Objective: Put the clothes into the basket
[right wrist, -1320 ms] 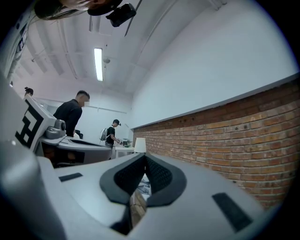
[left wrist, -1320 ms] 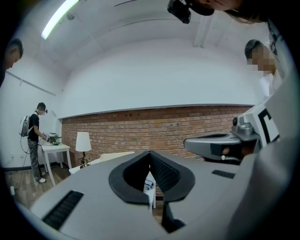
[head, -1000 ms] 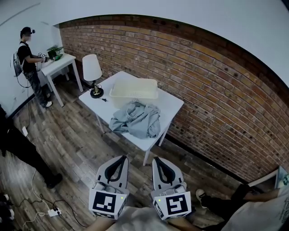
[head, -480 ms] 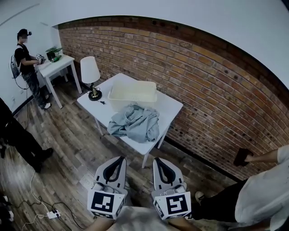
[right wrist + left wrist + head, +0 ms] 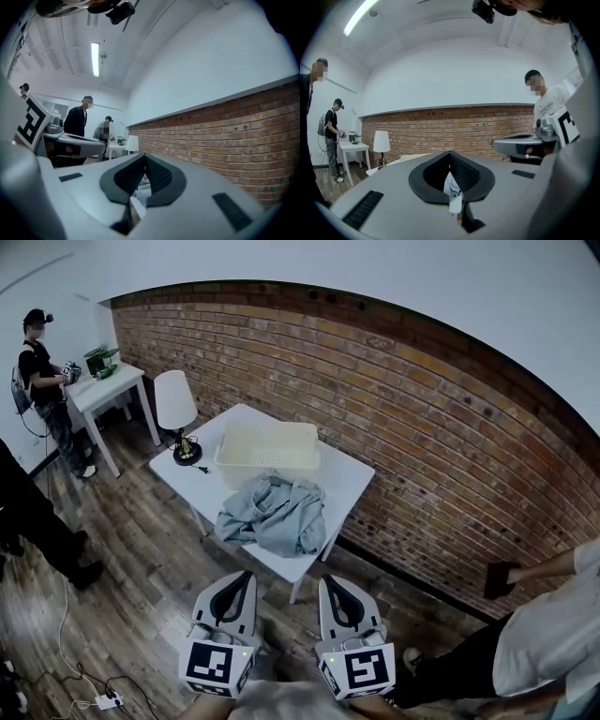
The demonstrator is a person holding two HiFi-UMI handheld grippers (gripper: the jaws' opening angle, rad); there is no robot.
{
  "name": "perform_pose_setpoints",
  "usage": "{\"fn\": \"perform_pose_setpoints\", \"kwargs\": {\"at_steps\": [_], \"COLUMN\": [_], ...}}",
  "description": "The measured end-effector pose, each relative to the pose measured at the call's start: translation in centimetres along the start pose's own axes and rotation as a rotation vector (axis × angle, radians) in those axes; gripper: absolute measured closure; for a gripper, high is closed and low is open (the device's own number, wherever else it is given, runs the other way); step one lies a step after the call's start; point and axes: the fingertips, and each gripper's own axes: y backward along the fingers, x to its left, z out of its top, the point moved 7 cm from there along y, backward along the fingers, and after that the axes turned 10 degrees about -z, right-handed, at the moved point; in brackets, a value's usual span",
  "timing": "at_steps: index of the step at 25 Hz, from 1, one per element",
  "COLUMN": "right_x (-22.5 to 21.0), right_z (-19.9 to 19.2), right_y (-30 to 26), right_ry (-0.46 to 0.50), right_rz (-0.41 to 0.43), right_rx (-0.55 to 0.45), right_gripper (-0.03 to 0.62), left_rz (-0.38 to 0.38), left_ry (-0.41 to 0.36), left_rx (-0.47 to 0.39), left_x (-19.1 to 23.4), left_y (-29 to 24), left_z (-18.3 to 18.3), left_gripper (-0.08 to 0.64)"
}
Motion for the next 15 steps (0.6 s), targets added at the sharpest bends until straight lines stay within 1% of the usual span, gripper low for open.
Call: {"fn": "perform_pose_setpoints", "kwargs": {"at_steps": [7,15], "right_x": [-0.6,0.0], "right_z": [-0.5,-1.3], "right_y": [-3.6,-8.4], "right_ry": [0.010,0.034], "right_rz": [-0.026,-0.036], "right_rx": [0.014,0.030], "right_gripper": [0.586,0.586], "left_rz": [-0.019,-0.036], "left_ry": [0.003,0.019], "left_rx": [0.007,0.018], "left_x": [2.8,7.1], "left_y": [-2.9,-6.2], "left_z": [-0.1,-0.8], "left_gripper": [0.551,0.551]}}
